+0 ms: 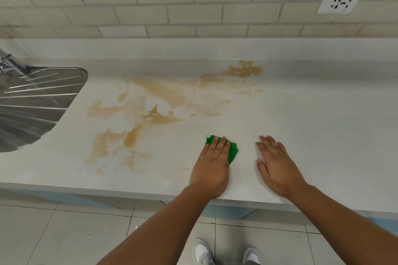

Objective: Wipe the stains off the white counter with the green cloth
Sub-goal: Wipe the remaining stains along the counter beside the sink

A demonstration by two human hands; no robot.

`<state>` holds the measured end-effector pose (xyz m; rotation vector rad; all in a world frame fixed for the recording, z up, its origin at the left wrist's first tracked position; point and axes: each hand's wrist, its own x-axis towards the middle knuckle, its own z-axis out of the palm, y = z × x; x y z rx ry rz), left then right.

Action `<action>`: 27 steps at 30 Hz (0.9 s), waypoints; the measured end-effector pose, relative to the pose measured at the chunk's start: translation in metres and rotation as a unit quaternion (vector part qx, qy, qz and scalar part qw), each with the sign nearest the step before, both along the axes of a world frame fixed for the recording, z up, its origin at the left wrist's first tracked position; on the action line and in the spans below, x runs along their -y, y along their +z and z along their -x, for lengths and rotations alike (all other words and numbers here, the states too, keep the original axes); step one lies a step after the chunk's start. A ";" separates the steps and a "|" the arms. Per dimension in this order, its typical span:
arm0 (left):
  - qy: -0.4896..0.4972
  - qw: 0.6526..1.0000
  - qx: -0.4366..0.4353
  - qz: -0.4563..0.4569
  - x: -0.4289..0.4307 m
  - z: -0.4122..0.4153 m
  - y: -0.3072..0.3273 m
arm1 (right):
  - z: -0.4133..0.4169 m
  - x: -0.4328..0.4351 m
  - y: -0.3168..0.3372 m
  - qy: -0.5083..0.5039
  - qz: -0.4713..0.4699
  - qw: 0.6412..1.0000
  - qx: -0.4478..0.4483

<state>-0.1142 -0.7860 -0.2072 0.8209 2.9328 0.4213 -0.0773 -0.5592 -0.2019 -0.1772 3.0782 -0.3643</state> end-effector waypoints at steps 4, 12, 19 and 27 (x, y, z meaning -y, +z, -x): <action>0.064 0.998 -0.007 -0.004 0.056 0.000 0.001 | -0.001 -0.003 0.003 0.009 0.008 1.000 0.006; 0.263 0.965 -0.001 0.015 0.124 0.023 0.004 | -0.017 -0.034 0.008 0.023 0.007 1.000 0.012; 0.305 0.951 0.026 0.037 0.077 0.068 0.010 | -0.041 -0.093 0.006 0.006 0.004 1.000 0.005; 0.142 0.989 0.025 -0.019 -0.043 0.076 0.007 | -0.071 -0.140 0.002 -0.019 -0.004 1.000 0.000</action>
